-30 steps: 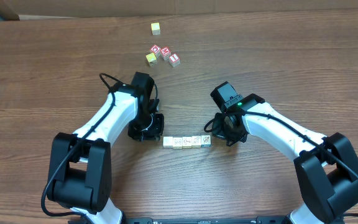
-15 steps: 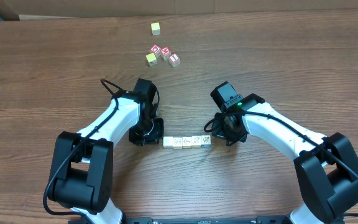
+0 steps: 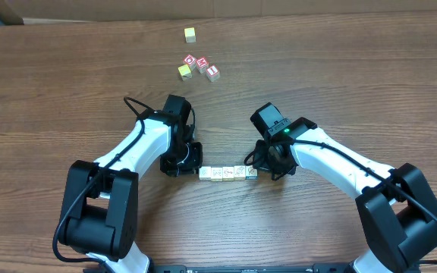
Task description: Flip 5 blocks
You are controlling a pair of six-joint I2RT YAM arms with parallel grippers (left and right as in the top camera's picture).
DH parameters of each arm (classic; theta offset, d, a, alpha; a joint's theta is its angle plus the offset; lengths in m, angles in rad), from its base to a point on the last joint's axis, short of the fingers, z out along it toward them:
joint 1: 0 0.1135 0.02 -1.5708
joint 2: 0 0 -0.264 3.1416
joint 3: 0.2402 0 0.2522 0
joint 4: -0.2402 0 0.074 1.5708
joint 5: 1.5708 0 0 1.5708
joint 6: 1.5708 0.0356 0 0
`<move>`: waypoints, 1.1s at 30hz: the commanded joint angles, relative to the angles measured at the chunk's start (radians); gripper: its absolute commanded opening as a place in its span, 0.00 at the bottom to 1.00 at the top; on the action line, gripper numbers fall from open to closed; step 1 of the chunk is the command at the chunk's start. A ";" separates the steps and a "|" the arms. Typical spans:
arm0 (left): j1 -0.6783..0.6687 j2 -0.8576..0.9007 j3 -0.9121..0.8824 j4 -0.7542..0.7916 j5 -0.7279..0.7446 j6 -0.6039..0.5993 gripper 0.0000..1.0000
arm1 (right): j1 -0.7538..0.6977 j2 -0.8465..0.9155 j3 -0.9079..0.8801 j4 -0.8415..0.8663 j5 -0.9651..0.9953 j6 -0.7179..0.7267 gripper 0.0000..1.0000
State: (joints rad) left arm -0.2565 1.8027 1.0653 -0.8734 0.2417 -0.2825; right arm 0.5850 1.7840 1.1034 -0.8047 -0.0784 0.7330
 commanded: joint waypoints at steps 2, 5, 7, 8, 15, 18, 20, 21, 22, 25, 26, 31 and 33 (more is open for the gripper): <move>-0.006 -0.025 -0.008 0.003 0.030 -0.010 0.04 | 0.005 0.003 -0.005 0.002 -0.007 -0.001 0.04; -0.006 -0.025 -0.008 0.003 0.030 -0.010 0.04 | 0.005 0.003 -0.005 -0.002 -0.025 0.000 0.04; -0.006 -0.025 -0.008 0.003 0.030 -0.010 0.04 | 0.005 0.003 -0.005 -0.002 -0.025 0.000 0.04; -0.006 -0.025 -0.008 0.003 0.030 -0.010 0.04 | 0.005 0.003 -0.005 -0.001 -0.025 0.000 0.04; -0.006 -0.025 -0.008 0.003 0.030 -0.010 0.04 | 0.006 0.003 -0.005 -0.002 -0.023 -0.001 0.04; -0.006 -0.025 -0.008 0.003 0.030 -0.010 0.04 | 0.016 0.003 -0.020 0.024 -0.020 -0.001 0.04; -0.006 -0.025 -0.008 0.003 0.030 -0.010 0.05 | 0.025 0.003 -0.036 0.047 -0.017 -0.002 0.04; -0.006 -0.024 -0.008 0.003 0.030 -0.010 0.04 | 0.027 0.003 -0.038 0.051 -0.017 -0.002 0.04; -0.006 -0.025 -0.008 0.002 0.030 -0.010 0.04 | 0.026 0.003 -0.038 0.051 -0.018 -0.001 0.04; -0.006 -0.025 -0.008 0.003 0.030 -0.010 0.04 | 0.026 0.003 -0.037 0.052 -0.040 -0.001 0.04; -0.006 -0.024 -0.008 0.002 0.029 -0.010 0.04 | 0.026 0.003 -0.037 0.051 -0.053 -0.002 0.04; -0.006 -0.024 -0.008 0.003 0.029 -0.010 0.04 | 0.027 0.003 -0.037 0.051 -0.100 -0.001 0.04; -0.006 -0.025 -0.008 0.003 0.029 -0.010 0.04 | 0.027 0.003 -0.037 0.051 -0.100 -0.001 0.04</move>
State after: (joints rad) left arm -0.2565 1.8027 1.0653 -0.8711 0.2546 -0.2825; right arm 0.6060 1.7840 1.0748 -0.7589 -0.1555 0.7334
